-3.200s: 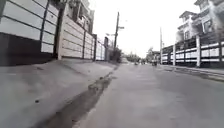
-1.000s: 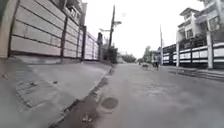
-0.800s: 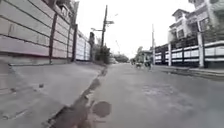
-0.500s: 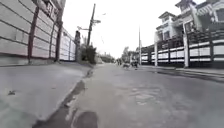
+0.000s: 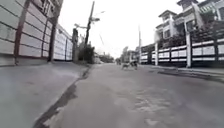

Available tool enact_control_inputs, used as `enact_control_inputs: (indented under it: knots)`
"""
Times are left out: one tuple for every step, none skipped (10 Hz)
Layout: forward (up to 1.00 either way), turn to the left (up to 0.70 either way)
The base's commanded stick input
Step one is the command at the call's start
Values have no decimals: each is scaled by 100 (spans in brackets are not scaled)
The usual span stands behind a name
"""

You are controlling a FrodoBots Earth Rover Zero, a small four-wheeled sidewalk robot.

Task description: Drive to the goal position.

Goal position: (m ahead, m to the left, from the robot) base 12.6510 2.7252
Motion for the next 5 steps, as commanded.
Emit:
enact_control_inputs:
  knots:
    - [100, 0]
    - [100, 0]
    - [100, 0]
    - [100, 0]
    - [100, 0]
